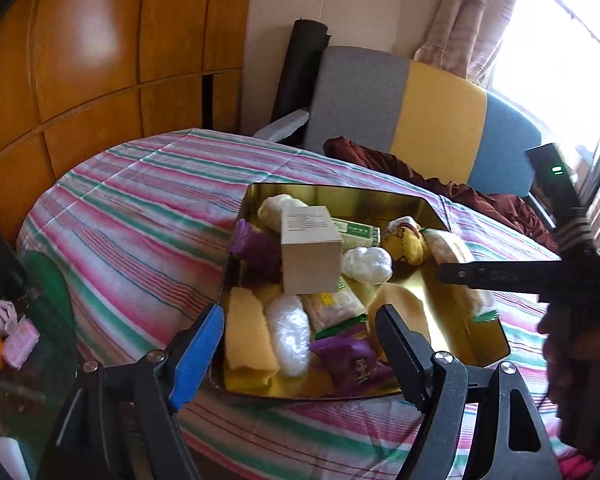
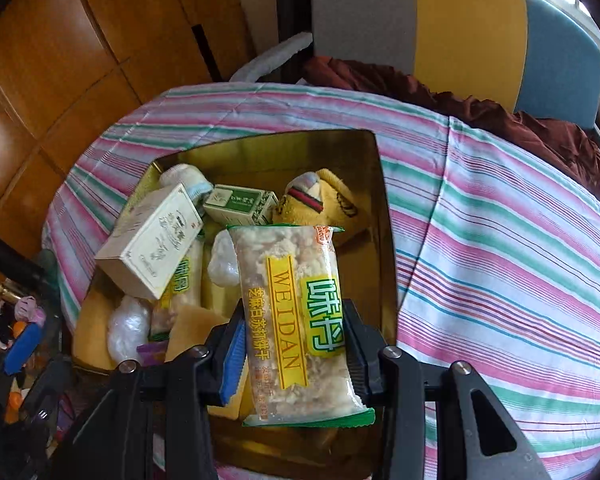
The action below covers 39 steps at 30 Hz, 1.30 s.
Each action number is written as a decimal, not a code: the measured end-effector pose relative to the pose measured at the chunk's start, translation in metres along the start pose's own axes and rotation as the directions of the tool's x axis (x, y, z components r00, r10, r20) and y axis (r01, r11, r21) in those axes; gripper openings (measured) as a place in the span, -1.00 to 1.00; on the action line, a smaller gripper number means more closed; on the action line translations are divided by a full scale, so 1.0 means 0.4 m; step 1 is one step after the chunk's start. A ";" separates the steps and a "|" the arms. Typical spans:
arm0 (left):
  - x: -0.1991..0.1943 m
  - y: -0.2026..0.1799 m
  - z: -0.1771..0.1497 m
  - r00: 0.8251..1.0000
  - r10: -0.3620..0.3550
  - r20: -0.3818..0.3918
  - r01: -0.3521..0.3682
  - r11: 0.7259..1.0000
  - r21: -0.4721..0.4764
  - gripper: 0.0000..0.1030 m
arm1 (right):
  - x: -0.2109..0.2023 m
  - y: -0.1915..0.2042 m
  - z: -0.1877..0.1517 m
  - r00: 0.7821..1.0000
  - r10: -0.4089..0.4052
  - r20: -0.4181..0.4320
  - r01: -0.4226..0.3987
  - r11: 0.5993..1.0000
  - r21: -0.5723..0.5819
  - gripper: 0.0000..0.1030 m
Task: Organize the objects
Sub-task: 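Carry the cracker packet into the gold tray and open the right gripper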
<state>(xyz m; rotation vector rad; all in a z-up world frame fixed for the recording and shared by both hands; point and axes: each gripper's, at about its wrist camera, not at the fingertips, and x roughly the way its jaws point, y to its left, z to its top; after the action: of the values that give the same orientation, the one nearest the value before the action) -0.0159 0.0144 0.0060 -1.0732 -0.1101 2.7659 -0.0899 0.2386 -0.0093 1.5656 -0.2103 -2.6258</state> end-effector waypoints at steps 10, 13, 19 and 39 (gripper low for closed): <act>0.016 0.020 -0.006 1.000 0.022 -0.010 -0.022 1.000 -0.015 0.64 | 0.109 0.031 -0.012 0.990 -0.099 -0.103 0.093 0.994 -0.064 -0.16; 0.018 0.020 -0.008 1.000 0.027 -0.012 -0.027 1.000 -0.012 0.64 | 0.116 0.027 -0.023 0.989 -0.106 -0.101 0.099 0.992 -0.073 -0.13; 0.014 0.010 -0.010 0.999 0.044 -0.004 -0.044 0.999 -0.001 0.70 | 0.090 0.033 -0.038 0.992 -0.108 -0.060 0.102 0.990 -0.096 -0.11; -0.061 -0.044 -0.046 0.991 0.120 0.066 -0.123 0.991 0.044 1.00 | -0.131 0.011 -0.204 0.948 -0.210 0.239 0.215 0.977 0.006 -0.06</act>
<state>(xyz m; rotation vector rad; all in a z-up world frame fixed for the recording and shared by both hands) 0.0165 0.0274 0.0106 -1.0130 0.0151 2.8956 0.0067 0.2349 -0.0014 1.3304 -0.0283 -2.9720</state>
